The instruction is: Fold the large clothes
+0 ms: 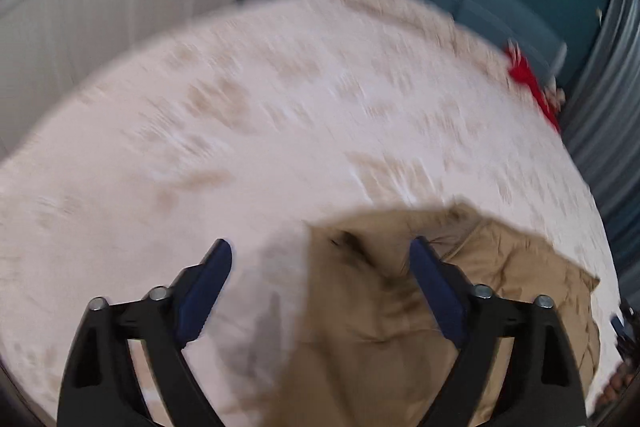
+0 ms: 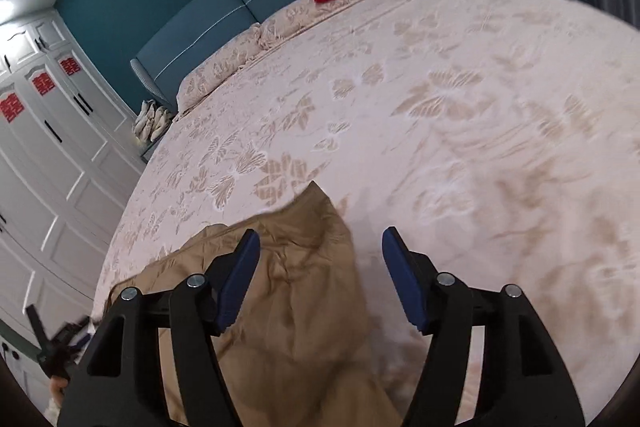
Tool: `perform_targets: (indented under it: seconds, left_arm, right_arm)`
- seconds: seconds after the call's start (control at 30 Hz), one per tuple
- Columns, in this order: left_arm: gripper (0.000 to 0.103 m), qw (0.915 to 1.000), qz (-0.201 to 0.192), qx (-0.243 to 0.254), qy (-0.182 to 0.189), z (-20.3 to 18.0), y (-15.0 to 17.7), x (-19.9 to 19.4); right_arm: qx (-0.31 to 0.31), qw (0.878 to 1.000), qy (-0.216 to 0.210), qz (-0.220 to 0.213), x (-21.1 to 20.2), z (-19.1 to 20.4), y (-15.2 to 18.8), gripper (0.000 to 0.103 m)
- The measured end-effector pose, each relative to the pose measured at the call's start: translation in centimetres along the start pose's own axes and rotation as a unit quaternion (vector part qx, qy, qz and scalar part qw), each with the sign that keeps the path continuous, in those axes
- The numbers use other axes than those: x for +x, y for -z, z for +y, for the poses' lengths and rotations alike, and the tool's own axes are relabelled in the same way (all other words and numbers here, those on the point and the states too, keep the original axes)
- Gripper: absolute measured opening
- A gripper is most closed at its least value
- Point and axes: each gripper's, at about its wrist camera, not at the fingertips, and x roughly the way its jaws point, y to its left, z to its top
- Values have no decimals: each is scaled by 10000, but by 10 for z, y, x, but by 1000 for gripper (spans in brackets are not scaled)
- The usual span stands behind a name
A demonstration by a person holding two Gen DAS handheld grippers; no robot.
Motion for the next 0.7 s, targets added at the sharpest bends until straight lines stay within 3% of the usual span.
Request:
perform_targets:
  seconds: [0.17, 0.47, 0.5, 0.57, 0.6, 0.63, 0.7]
  left_arm:
    - [88, 9988, 471, -62, 93, 6, -6, 3]
    - [85, 9893, 1403, 65, 392, -45, -13, 85]
    - [77, 9891, 1420, 83, 369, -49, -14, 89]
    - [53, 9888, 1463, 244, 163, -61, -17, 97]
    - [18, 9878, 1514, 336, 137, -65, -19, 100]
    - [0, 9874, 1531, 397, 52, -66, -21, 101]
    - [0, 9900, 1362, 371, 30, -64, -28, 96]
  right_arm:
    - [-94, 9996, 56, 248, -4, -2, 3, 62]
    - [265, 9947, 350, 925, 87, 13, -9, 69]
    - [360, 9932, 381, 1038, 99, 14, -11, 66]
    - [361, 9912, 341, 1225, 111, 18, -11, 43]
    - [151, 9912, 368, 1259, 115, 26, -11, 20]
    - [-107, 9912, 371, 1266, 116, 35, -13, 10]
    - [-403, 9932, 329, 1044, 105, 50, -19, 6]
